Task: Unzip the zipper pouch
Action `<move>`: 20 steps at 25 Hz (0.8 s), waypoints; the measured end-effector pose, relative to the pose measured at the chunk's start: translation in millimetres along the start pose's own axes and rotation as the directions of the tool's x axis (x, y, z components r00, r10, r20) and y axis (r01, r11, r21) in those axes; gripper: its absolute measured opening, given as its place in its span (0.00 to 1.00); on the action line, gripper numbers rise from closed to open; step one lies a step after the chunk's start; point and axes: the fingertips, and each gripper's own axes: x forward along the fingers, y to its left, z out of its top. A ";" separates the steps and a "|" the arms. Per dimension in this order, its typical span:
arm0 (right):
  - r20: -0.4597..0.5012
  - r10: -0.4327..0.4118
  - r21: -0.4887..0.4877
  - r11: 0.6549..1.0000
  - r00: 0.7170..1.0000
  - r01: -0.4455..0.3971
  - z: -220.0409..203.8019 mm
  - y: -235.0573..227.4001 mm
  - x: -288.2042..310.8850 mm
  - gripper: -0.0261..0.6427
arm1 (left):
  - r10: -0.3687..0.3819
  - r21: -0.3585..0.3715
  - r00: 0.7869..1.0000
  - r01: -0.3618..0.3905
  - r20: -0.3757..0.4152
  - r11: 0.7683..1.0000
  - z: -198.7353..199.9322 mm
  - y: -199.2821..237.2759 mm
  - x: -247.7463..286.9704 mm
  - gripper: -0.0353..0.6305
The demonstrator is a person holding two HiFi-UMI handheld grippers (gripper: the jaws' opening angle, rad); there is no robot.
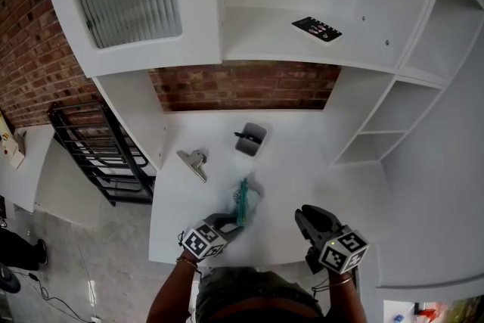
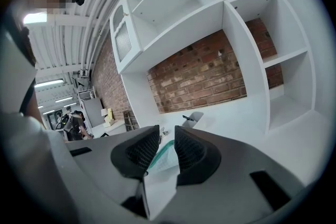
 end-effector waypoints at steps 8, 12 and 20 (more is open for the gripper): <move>-0.005 0.029 -0.015 0.999 1.000 -0.029 2.0 10.9 11.5 0.18 | 0.043 -0.053 0.997 -0.040 0.060 0.998 -1.9 -1.2 -19.8 0.33; -0.018 0.032 -0.034 0.999 0.999 -0.032 1.1 14.2 17.0 0.18 | 0.084 -0.056 0.986 -0.076 0.141 0.995 11.7 -3.7 -39.7 0.32; 0.010 0.000 -0.047 0.999 1.000 0.001 -1.1 18.2 24.5 0.08 | 0.230 0.002 0.918 -0.244 0.323 0.970 53.7 -6.7 -90.8 0.09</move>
